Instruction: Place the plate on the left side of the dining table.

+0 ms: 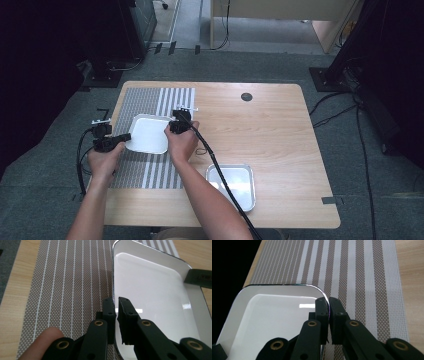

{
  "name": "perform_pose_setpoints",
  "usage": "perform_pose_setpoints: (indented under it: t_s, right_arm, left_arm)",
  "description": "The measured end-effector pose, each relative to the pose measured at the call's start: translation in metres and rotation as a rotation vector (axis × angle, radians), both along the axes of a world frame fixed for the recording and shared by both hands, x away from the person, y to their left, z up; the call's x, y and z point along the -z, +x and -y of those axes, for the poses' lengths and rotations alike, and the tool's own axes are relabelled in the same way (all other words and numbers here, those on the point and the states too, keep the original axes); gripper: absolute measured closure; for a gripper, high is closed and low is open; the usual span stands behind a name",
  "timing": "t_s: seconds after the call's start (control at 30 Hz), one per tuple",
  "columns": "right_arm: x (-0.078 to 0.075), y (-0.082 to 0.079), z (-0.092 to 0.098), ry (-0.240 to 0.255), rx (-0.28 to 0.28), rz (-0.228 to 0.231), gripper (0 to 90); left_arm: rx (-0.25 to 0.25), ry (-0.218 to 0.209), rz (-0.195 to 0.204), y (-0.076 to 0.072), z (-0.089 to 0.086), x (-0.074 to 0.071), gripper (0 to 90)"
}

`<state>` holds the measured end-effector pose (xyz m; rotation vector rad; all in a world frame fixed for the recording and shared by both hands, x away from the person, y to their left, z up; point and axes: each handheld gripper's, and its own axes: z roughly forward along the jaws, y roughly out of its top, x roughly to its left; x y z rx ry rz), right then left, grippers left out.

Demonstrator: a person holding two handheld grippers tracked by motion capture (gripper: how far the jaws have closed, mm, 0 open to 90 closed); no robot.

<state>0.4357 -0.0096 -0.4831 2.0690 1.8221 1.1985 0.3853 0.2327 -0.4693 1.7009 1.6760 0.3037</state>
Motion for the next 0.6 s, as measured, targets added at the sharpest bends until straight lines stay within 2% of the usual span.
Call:
perform_pose_setpoints:
  t_s: [0.17, 0.37, 0.47, 0.6]
  right_arm:
    - [0.004, 0.014, -0.005, -0.021, -0.006, -0.002, 87.4]
    - [0.008, 0.030, -0.003, -0.056, 0.003, 0.011, 86.4]
    - [0.010, 0.035, -0.003, -0.047, 0.005, -0.002, 86.4]
    - [0.016, 0.041, -0.004, -0.043, -0.004, -0.023, 86.0]
  left_arm:
    - [-0.019, -0.007, -0.010, 0.013, -0.001, 0.008, 84.2]
    - [-0.012, -0.018, -0.032, 0.026, 0.005, 0.018, 84.3]
    - [-0.035, -0.024, -0.024, 0.030, 0.003, 0.018, 84.2]
    - [-0.040, -0.021, -0.034, 0.033, 0.003, 0.019, 84.4]
